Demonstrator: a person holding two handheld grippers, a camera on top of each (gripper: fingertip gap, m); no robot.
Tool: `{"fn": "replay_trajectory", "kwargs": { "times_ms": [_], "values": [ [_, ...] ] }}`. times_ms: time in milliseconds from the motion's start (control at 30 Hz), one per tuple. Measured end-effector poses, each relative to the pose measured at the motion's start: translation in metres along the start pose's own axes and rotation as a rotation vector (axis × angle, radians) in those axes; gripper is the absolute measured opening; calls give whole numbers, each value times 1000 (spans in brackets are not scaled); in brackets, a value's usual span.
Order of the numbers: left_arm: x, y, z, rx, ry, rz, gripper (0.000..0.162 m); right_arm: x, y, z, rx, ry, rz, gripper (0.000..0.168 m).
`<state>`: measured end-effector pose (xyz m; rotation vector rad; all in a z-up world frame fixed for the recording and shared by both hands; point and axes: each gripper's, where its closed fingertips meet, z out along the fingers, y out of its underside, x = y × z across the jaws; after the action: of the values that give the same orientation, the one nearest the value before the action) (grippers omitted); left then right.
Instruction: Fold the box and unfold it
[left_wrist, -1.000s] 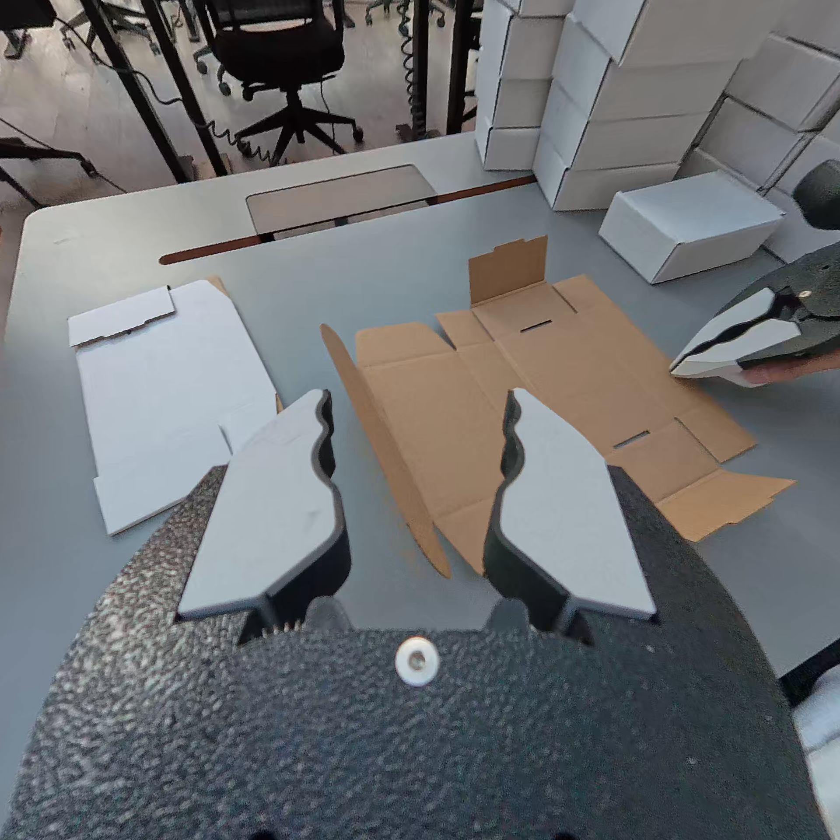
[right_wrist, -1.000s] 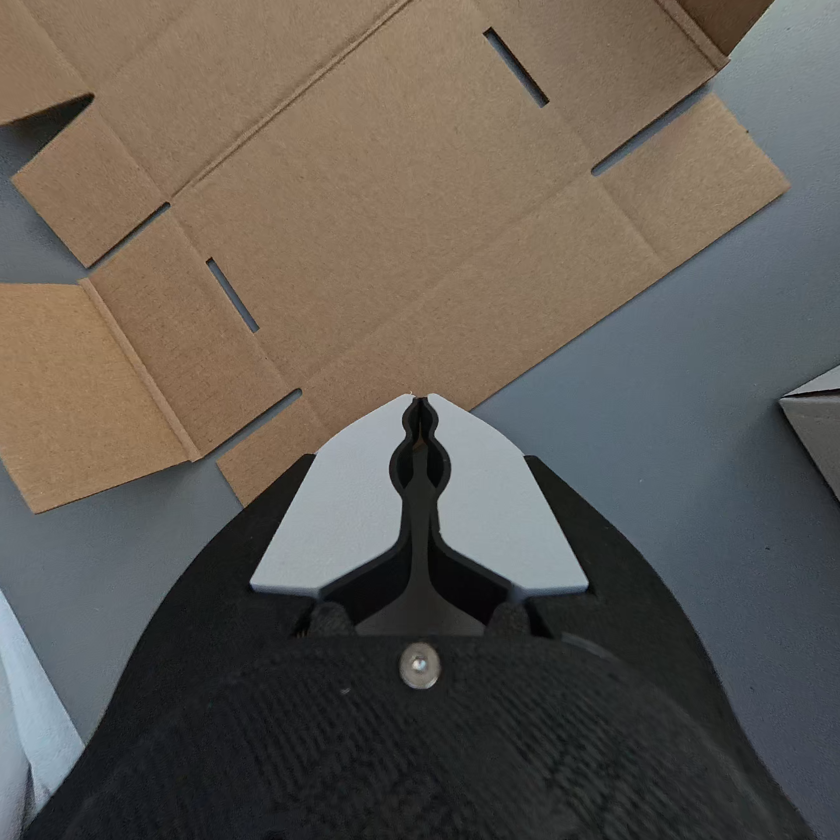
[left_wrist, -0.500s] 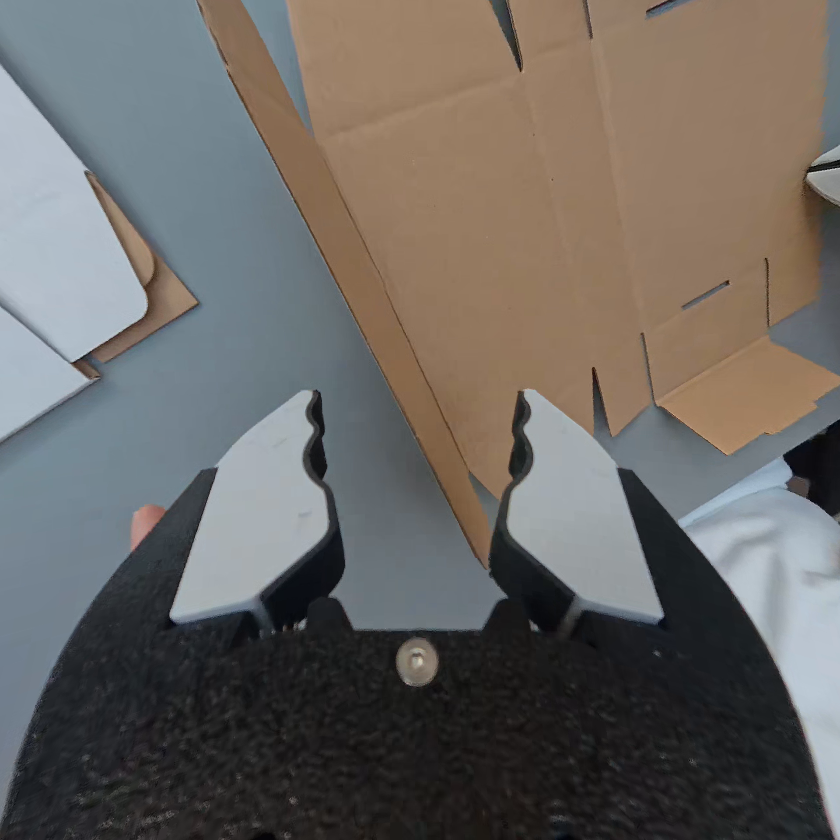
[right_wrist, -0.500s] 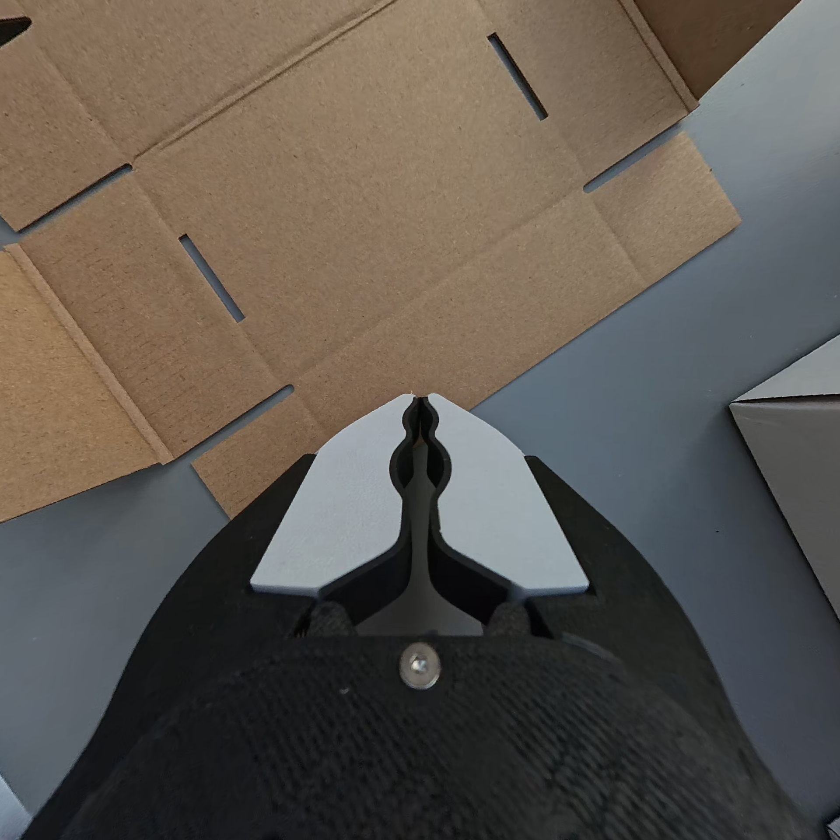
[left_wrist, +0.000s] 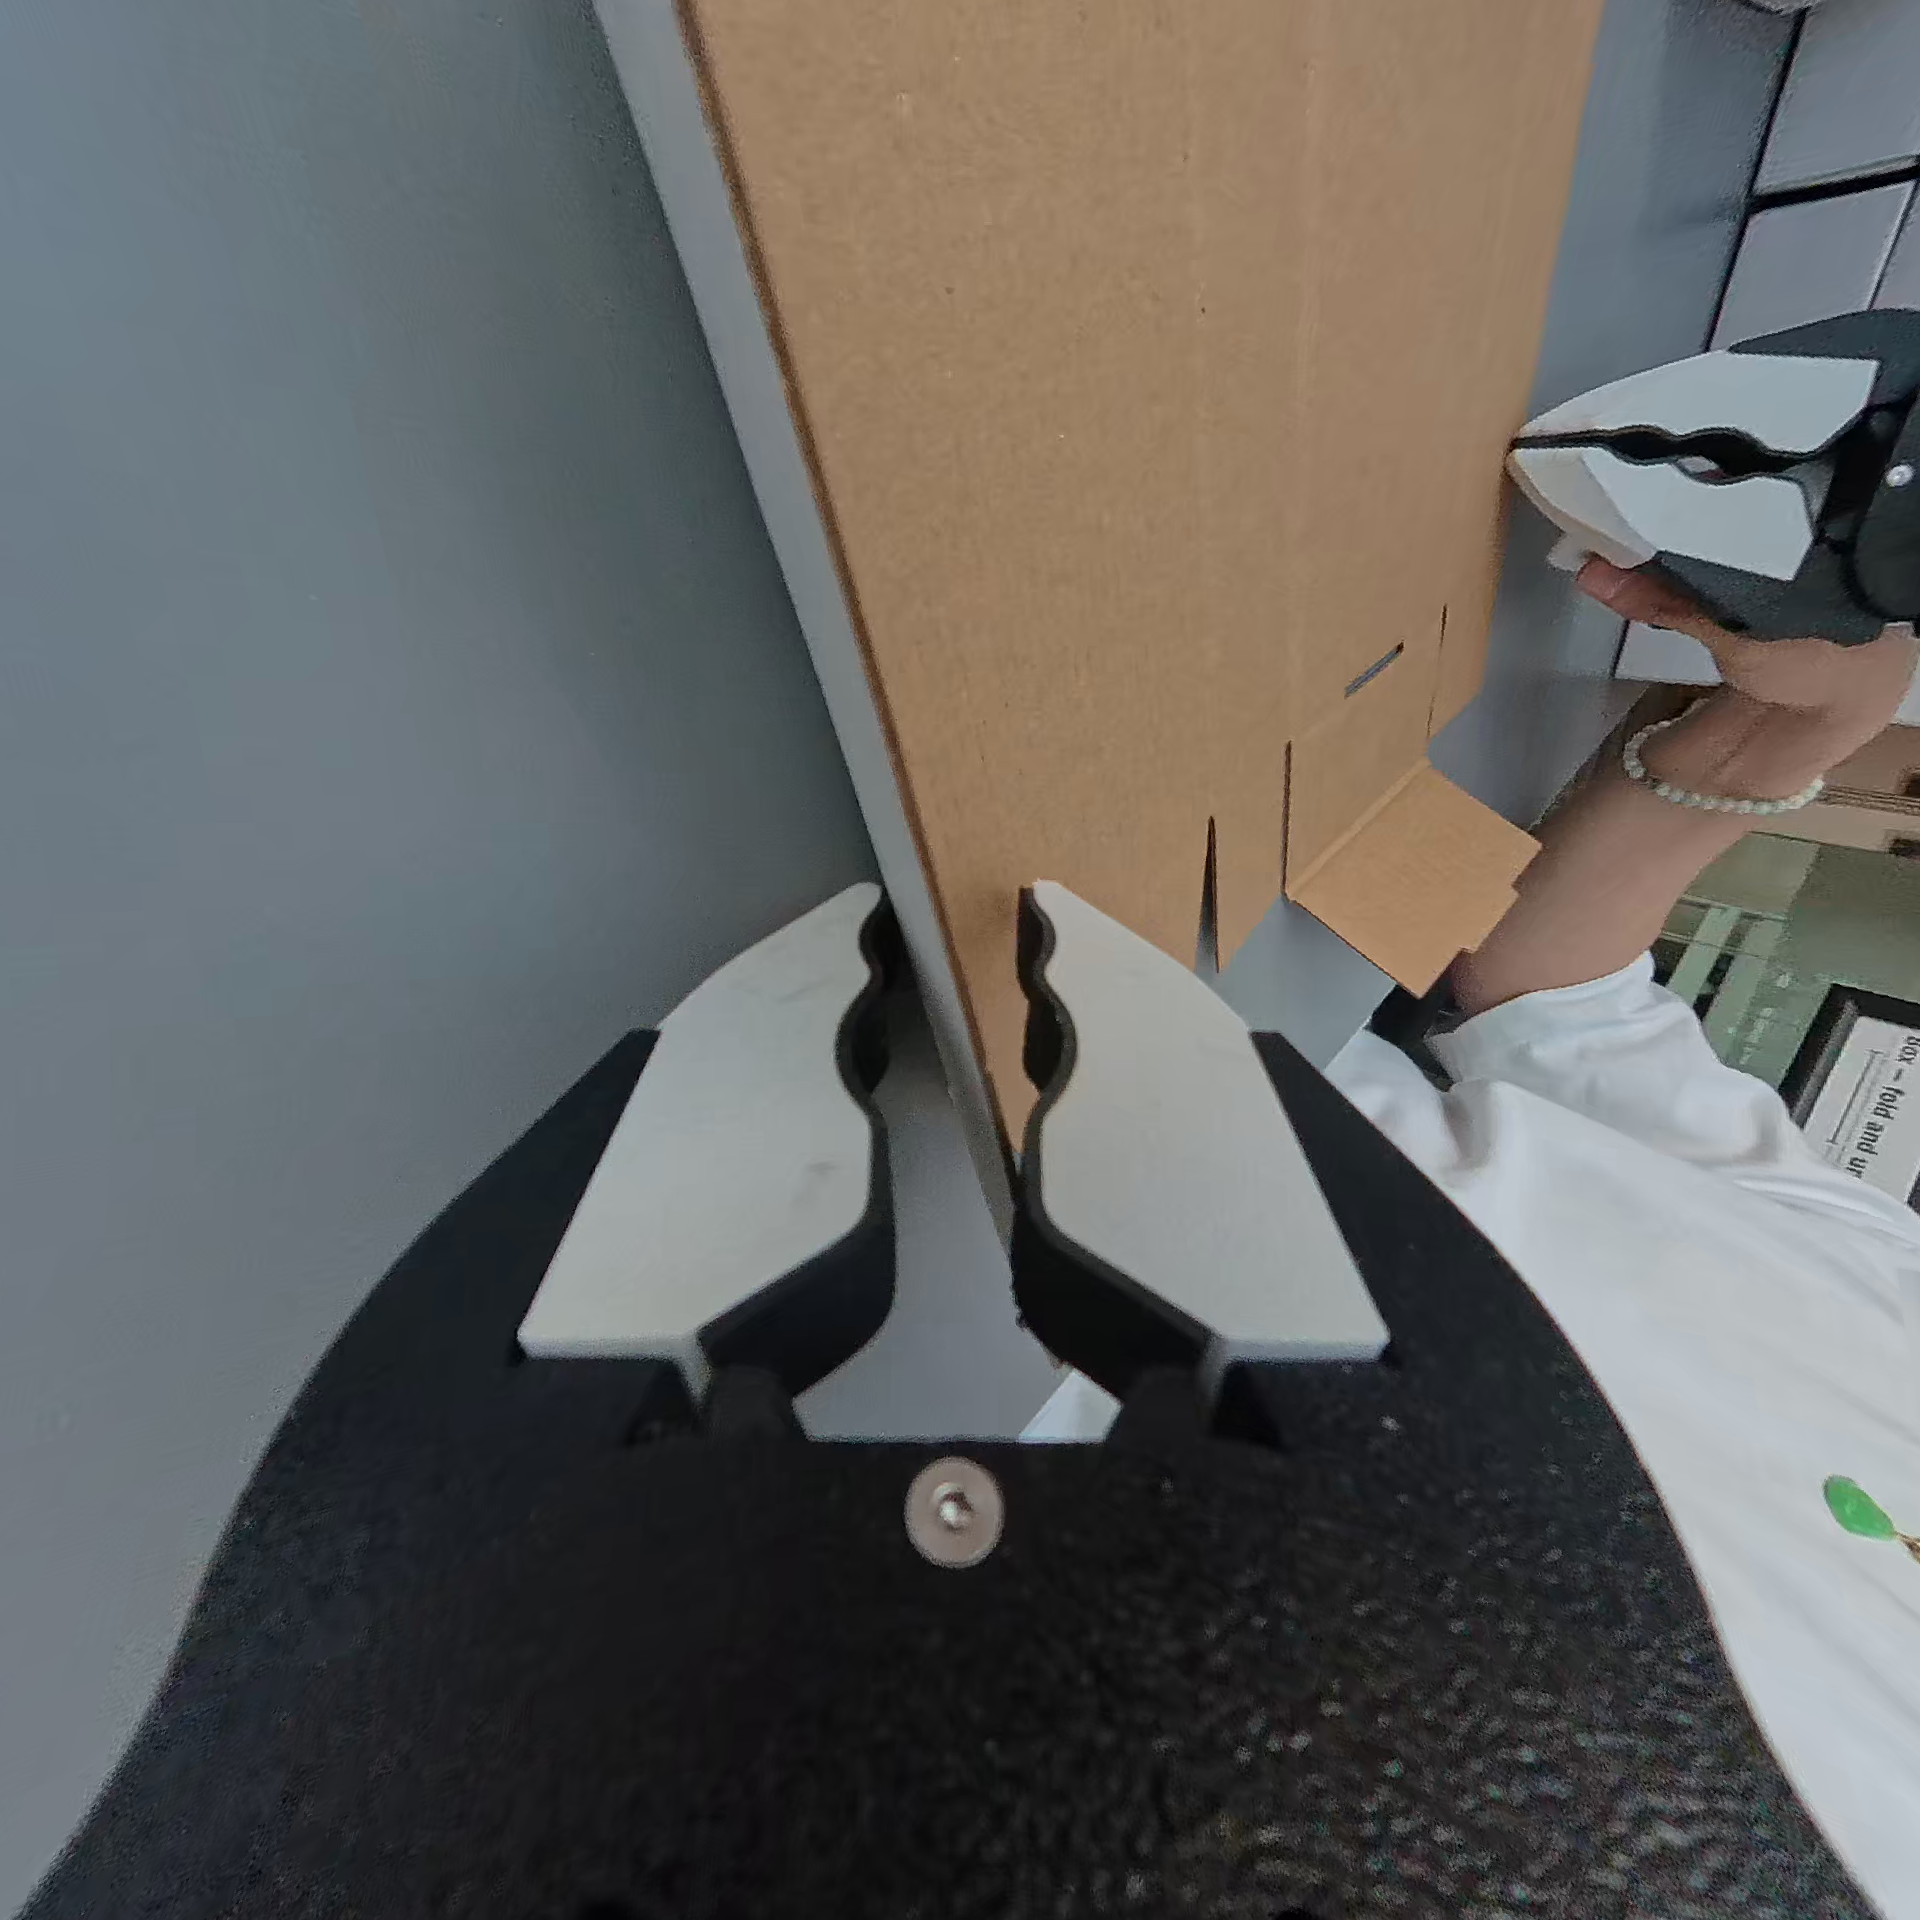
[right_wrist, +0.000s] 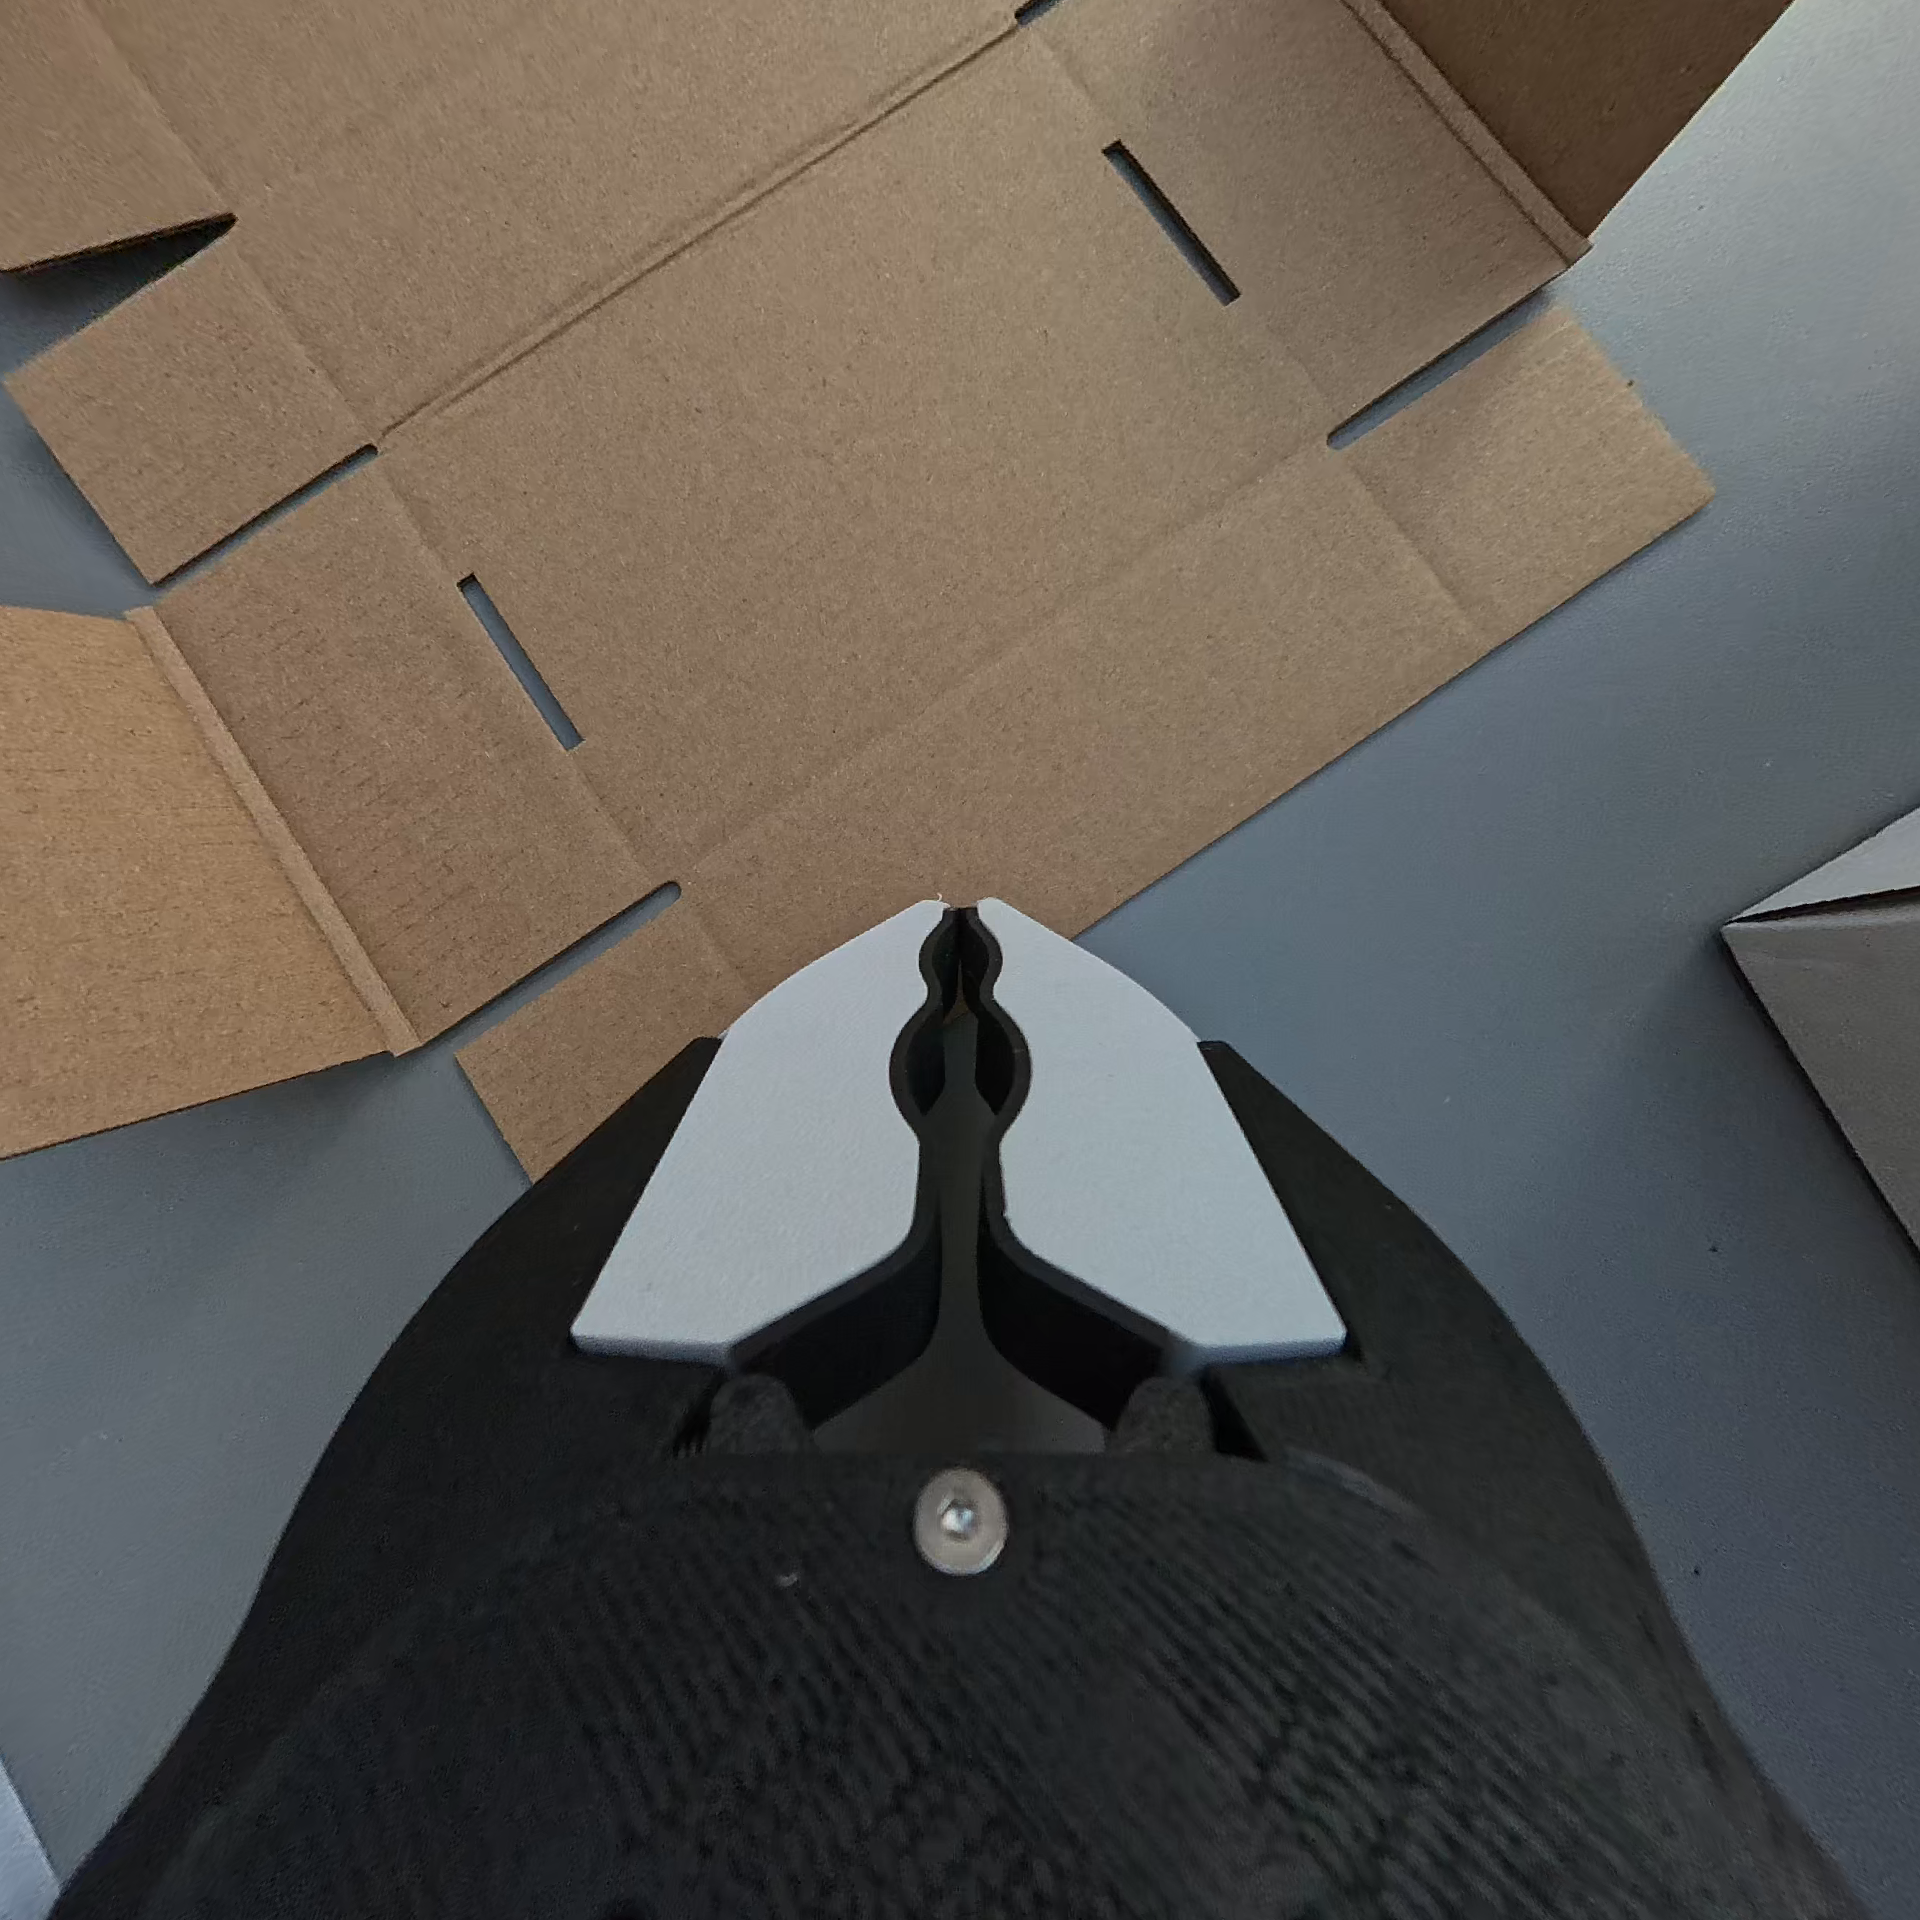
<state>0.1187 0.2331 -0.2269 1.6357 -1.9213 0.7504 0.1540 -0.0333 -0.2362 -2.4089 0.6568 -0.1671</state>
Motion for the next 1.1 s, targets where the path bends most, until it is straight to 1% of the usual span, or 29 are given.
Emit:
{"fn": "replay_trajectory", "kwargs": {
  "times_ms": [67, 133, 233, 333, 367, 400, 433, 500, 600, 700, 800, 867, 900, 933, 967, 1033, 1067, 1100],
  "values": [
    [0, 1, 0, 25, 83, -8, 16, 0, 0, 0, 2, -10, 1, 0],
    [3, 3, -1, 61, 213, -6, 12, 0, 0, 0, 11, -18, 5, 0],
    [26, 2, -17, 157, 539, -20, 3, -1, -1, 0, 43, -51, 32, 0],
    [32, 8, -19, 233, 637, 29, 3, -2, -1, -2, 68, -117, 78, 0],
    [34, 8, -21, 263, 671, 27, 3, -5, -2, -4, 72, -172, 99, 9],
    [35, 8, -22, 294, 686, 31, 3, -10, -5, -8, 87, -239, 129, 23],
    [37, 8, -25, 329, 688, 47, 3, -11, -12, -14, 123, -288, 163, 30],
    [39, 6, -31, 403, 668, 87, 2, -6, -30, -29, 209, -340, 218, 38],
    [41, 2, -42, 497, 669, 110, 1, 5, -54, -52, 306, -390, 261, 38],
    [51, 2, -51, 565, 717, 129, 2, 15, -63, -63, 300, -402, 280, 36],
    [59, 8, -53, 587, 748, 170, 1, 15, -76, -72, 327, -471, 303, 37],
    [62, 12, -53, 600, 755, 194, 1, 12, -83, -75, 341, -528, 320, 34],
    [63, 14, -54, 604, 760, 202, 1, 8, -86, -77, 344, -567, 322, 24],
    [62, 14, -53, 611, 749, 199, 1, 2, -88, -79, 344, -617, 318, 10],
    [58, 15, -50, 619, 713, 195, 1, -2, -91, -81, 349, -653, 320, 6],
    [54, 19, -46, 624, 655, 206, 1, -11, -93, -84, 341, -720, 303, 3],
    [51, 21, -45, 621, 622, 202, 1, -10, -92, -81, 325, -708, 298, 2],
    [47, 23, -46, 619, 572, 205, 9, -12, -91, -80, 298, -719, 290, 2]
  ]
}}
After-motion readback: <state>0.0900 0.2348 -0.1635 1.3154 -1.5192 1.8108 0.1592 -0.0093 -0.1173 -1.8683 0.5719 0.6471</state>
